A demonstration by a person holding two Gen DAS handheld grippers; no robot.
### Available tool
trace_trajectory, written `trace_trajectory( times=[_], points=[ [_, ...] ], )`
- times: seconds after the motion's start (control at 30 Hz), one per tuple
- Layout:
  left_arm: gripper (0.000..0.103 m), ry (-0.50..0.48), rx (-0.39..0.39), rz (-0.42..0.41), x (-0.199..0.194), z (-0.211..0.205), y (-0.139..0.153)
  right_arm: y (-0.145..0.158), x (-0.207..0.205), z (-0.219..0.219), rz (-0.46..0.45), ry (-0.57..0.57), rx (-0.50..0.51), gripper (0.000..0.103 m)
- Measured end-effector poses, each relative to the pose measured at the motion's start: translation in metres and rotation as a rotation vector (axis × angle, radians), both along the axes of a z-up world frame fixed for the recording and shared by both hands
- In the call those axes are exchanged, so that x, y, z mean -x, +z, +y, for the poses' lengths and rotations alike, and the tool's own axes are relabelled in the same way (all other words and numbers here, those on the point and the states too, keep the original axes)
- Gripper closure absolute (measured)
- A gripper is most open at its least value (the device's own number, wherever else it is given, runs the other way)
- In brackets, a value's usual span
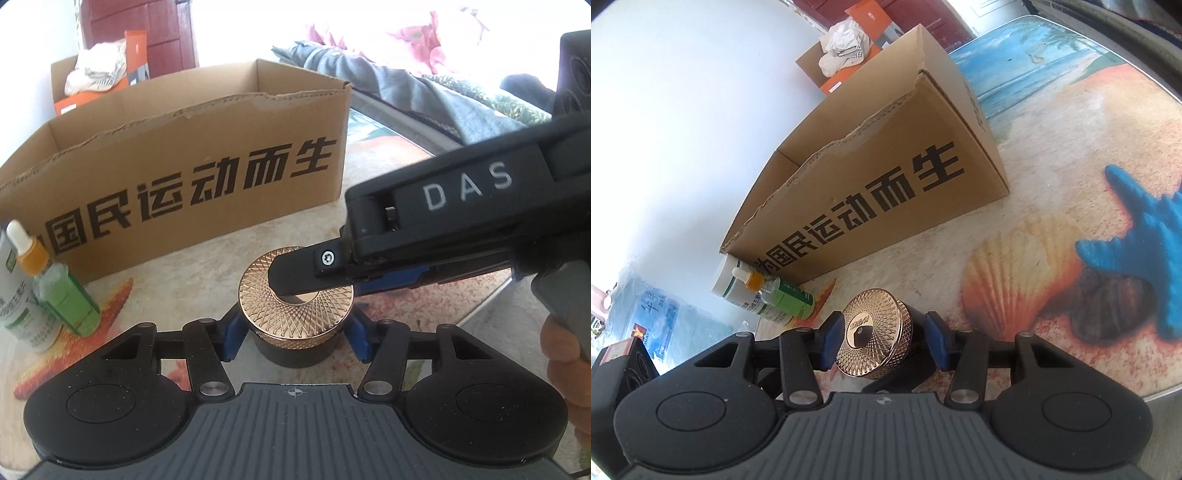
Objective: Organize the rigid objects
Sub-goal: 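Lift the gold-lidded jar with the right tool and carry it over the box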
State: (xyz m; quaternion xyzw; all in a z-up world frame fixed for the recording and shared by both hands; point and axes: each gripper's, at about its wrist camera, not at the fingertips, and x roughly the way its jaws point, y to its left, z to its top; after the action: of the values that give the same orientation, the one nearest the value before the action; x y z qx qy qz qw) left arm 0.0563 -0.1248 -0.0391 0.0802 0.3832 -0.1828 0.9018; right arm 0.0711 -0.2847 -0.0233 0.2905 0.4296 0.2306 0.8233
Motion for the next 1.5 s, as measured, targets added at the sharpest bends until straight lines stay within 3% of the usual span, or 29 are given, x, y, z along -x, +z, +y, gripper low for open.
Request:
trace_trajectory(
  times=[0.97, 1.1, 1.27, 1.4, 1.5],
  points=[
    [0.047, 0.015, 0.017, 0.000, -0.010, 0.003, -0.010, 0.001, -0.004, 0.011, -0.012, 0.011, 0.026, 0.052],
    [0.047, 0.025, 0.027, -0.041, -0.001, 0.007, 0.008, 0.020, 0.000, 0.014, -0.060, 0.027, 0.026, 0.052],
    [0.047, 0.052, 0.059, -0.149, 0.001, 0.014, 0.055, 0.071, -0.003, 0.019, -0.192, 0.063, 0.047, 0.052],
    [0.047, 0.067, 0.080, -0.217, -0.017, 0.016, 0.092, 0.112, -0.024, 0.023, -0.289, 0.086, 0.079, 0.052],
    [0.047, 0.078, 0.091, -0.213, -0.044, 0.017, 0.110, 0.131, -0.053, 0.026, -0.309, 0.106, 0.100, 0.052]
  ],
)
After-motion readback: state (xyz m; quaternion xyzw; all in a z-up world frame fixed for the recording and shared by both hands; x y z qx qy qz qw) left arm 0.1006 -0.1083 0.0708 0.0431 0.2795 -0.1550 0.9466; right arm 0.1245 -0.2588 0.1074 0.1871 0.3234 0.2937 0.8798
